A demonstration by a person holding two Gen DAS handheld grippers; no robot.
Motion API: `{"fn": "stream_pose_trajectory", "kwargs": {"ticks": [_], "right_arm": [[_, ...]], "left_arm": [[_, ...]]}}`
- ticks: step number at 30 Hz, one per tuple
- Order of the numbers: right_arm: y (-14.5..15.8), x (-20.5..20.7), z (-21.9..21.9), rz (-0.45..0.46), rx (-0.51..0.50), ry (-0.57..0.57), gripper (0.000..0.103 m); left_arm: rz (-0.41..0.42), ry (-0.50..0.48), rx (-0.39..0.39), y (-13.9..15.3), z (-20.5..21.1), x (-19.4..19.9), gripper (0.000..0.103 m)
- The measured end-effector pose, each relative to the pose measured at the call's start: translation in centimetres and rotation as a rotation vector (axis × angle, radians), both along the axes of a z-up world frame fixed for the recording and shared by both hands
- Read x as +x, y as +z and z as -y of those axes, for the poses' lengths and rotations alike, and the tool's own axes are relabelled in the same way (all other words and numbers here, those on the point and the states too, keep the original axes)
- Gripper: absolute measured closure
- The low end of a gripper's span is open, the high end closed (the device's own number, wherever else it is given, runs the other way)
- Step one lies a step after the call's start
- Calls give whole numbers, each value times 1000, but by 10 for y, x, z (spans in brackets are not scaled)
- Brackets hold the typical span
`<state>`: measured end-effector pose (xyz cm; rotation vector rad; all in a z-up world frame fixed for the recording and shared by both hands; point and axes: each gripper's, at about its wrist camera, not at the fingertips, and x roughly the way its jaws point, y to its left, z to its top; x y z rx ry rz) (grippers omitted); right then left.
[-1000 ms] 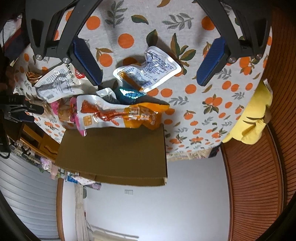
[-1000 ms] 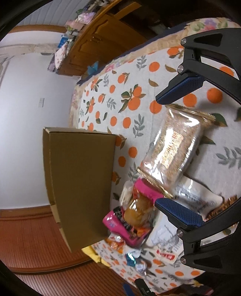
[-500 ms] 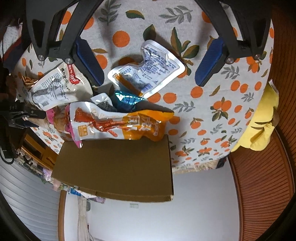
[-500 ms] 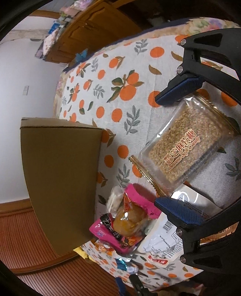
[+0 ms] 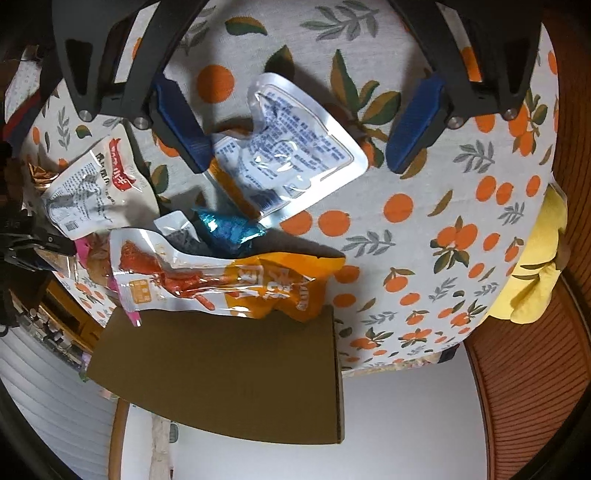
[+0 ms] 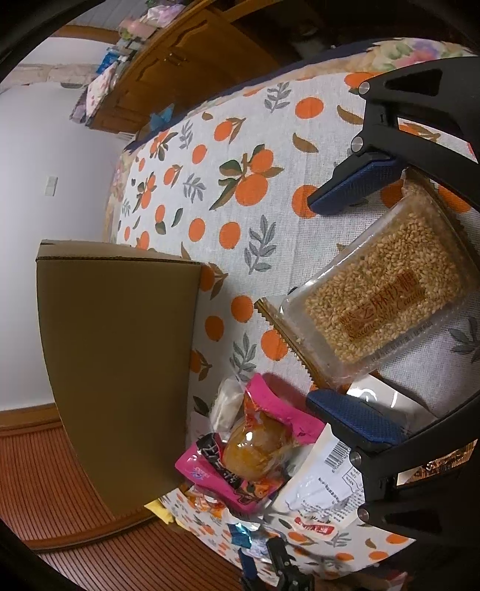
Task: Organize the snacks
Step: 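Grasp the silver pouch with the left tool while the right grasps the clear sesame-bar pack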
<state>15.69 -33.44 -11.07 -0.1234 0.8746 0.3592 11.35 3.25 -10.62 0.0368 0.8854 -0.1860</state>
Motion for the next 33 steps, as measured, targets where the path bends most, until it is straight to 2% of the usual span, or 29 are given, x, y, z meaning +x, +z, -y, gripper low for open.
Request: {"fn": "stream_pose_trajectory", "kwargs": {"ticks": [5,7,10,20,22,25,29,31,33], "right_arm": [[0,0,0,0,3,0,6],[0,0,0,0,2,-1,6],[0,0,0,0,1,0,6],[0,0,0,-14,-5,6,6],[1,2,-2,-33,-36,24,6],[2,2,0,-58,-72,57,6],[0,1,8,-89,-90,88,6],[1,-1,11,-88,-95,96,12],[2,-2,17,-81,-91,89,24]], "left_arm": [[22,-14,-31,4,-1,-8,34],[30,-12,-48,6,-3,-10,48],[37,-17,-74,6,-5,-13,56],[97,-14,-125,14,-7,-27,68],[102,-14,-130,16,-7,-27,71],[122,-19,-153,21,-7,-31,80],[135,-25,-139,23,-1,-32,82],[139,-25,-143,25,-1,-33,82],[149,-21,-142,26,-1,-34,82]]}}
